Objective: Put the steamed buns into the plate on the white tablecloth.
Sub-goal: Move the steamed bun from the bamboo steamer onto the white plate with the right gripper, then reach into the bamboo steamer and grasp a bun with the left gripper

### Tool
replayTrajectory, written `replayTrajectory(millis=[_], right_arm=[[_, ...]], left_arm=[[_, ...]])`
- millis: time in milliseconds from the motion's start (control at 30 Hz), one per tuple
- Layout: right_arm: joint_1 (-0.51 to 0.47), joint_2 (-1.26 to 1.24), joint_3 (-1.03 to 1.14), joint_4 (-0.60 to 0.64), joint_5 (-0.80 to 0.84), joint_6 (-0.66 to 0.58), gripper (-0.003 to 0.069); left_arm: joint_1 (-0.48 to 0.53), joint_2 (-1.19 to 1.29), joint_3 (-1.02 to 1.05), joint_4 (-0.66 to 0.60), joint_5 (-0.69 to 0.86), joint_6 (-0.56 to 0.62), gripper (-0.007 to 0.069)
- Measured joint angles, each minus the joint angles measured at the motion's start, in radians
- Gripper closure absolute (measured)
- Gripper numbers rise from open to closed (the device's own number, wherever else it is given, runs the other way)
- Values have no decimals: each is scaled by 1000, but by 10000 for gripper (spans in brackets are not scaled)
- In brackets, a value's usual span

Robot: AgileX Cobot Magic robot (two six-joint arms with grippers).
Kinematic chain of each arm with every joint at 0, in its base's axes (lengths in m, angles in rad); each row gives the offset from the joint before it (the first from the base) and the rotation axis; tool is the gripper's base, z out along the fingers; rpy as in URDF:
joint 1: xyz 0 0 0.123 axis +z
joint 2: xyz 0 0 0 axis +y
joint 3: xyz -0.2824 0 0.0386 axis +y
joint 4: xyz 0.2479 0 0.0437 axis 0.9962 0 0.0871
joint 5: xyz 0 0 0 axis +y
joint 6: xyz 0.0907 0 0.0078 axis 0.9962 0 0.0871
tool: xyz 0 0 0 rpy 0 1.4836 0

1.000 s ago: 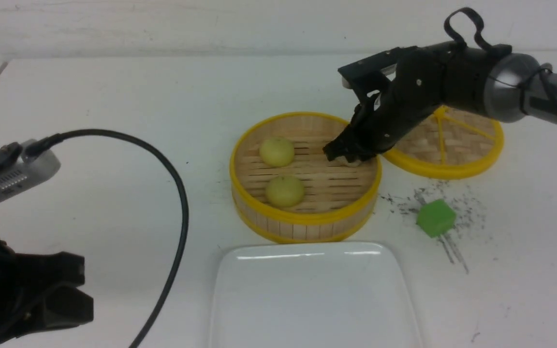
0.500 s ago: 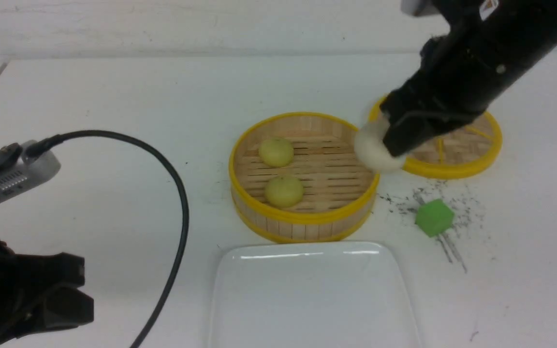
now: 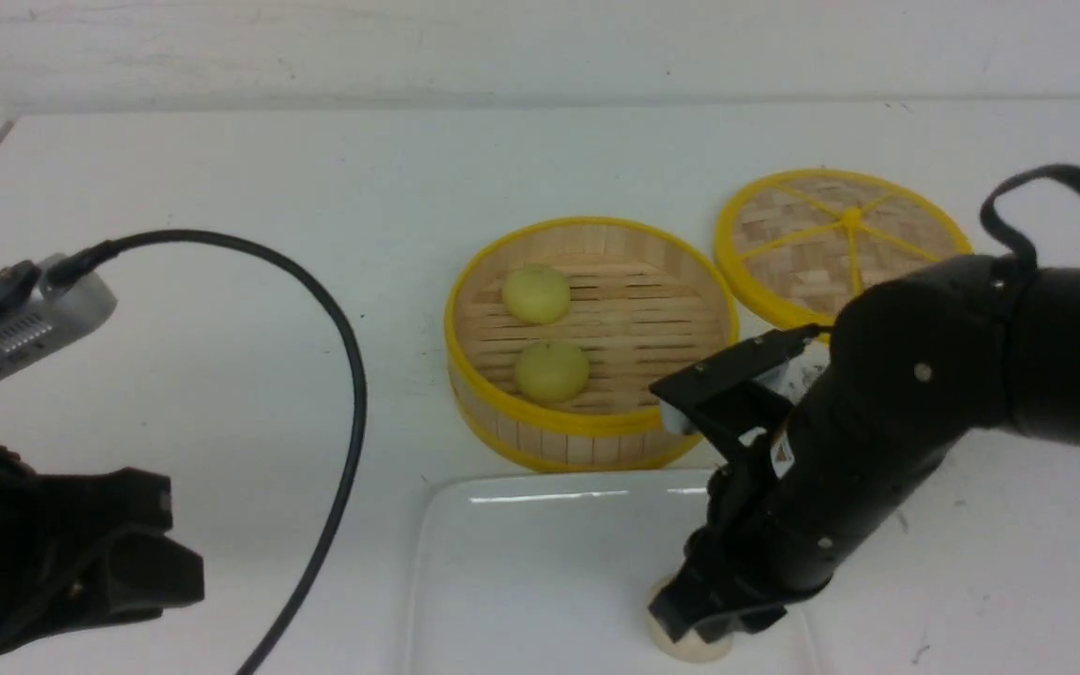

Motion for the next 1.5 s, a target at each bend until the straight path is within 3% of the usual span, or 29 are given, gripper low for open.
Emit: replayTrajectory(millis=[167, 267, 333, 500, 567, 633, 667, 733, 867, 967, 1133, 1367, 1500], right_arm=[[0, -2, -14, -27, 7, 0, 235], [-6, -40, -47, -80, 88, 0, 190], [-15, -68, -63, -106, 126, 3, 205], [-89, -239, -74, -232, 270, 73, 475], [-128, -311, -48, -265, 301, 102, 605], [-171, -387, -1, -294, 316, 127, 668], [-174, -393, 3, -294, 317, 129, 669], [-217, -473, 64, -302, 323, 136, 673], [-240, -536, 126, -308, 311, 132, 673], [-245, -550, 144, -309, 302, 132, 673], [-245, -551, 149, -308, 284, 132, 673], [-246, -551, 149, -308, 271, 132, 670], [-246, -551, 149, -308, 271, 132, 668]], left_arm=[[0, 102, -108, -38, 1, 1, 270], [0, 166, -186, -42, 22, 8, 226], [0, 196, -225, -42, 37, 11, 218], [-55, 337, -390, -45, 98, 34, 212], [-126, 399, -445, -42, 104, 23, 212], [-219, 478, -510, -25, 97, -9, 212], [-219, 486, -516, -23, 96, -9, 212], [-334, 598, -611, 28, 76, -70, 212], [-448, 790, -799, 124, 55, -127, 212], [-502, 905, -922, 182, 44, -144, 212], [-549, 1070, -1092, 266, 42, -148, 212], [-557, 1174, -1135, 344, 14, -150, 218], [-557, 1217, -1136, 362, 0, -151, 294]])
